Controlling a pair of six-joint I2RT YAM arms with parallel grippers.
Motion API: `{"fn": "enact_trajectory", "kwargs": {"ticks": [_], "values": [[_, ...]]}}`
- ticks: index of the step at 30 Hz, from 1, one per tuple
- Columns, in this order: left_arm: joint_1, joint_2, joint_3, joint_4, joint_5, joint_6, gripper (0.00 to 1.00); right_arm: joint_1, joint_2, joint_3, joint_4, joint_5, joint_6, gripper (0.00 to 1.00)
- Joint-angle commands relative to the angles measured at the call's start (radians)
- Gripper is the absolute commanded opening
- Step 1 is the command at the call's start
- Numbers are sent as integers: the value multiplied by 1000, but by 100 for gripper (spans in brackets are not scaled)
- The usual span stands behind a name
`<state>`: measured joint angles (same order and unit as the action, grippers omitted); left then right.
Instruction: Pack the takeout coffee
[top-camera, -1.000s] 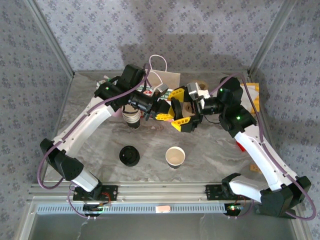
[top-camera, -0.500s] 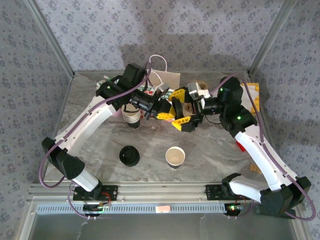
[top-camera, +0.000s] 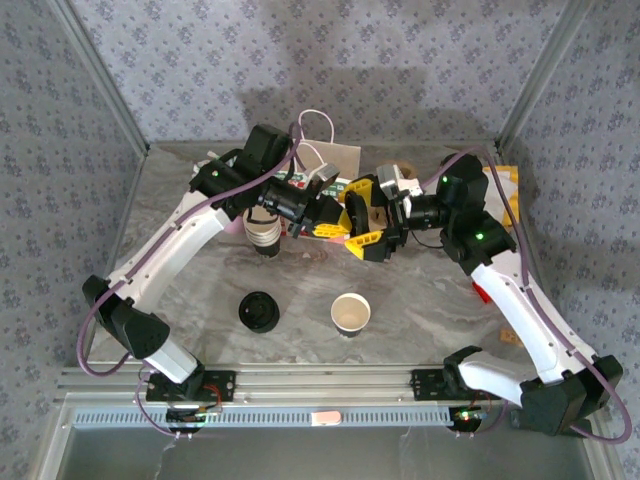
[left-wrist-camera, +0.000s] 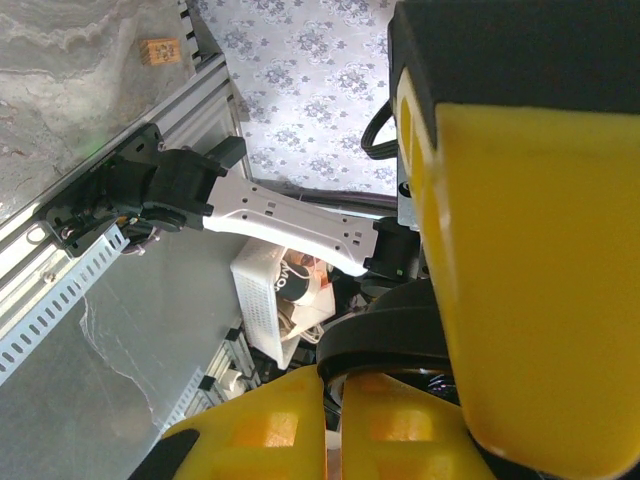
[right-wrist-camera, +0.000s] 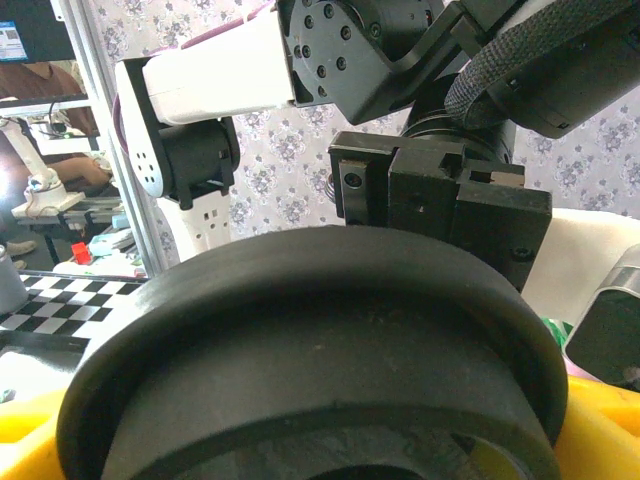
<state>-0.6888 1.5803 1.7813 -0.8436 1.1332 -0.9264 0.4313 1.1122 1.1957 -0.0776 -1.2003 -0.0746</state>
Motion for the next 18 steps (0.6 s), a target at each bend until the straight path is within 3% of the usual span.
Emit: {"fn": "enact_trajectory", "kwargs": {"ticks": [1, 11, 18], "values": [[-4, 12, 24, 0, 19, 4, 9, -6, -26, 5, 7, 4, 2, 90], [-4, 10, 22, -2, 14, 6, 11, -4, -41, 5, -13, 32, -9, 86], [-5, 14, 29, -3, 4, 6, 26, -6, -59, 17, -90, 102, -62, 84]]}}
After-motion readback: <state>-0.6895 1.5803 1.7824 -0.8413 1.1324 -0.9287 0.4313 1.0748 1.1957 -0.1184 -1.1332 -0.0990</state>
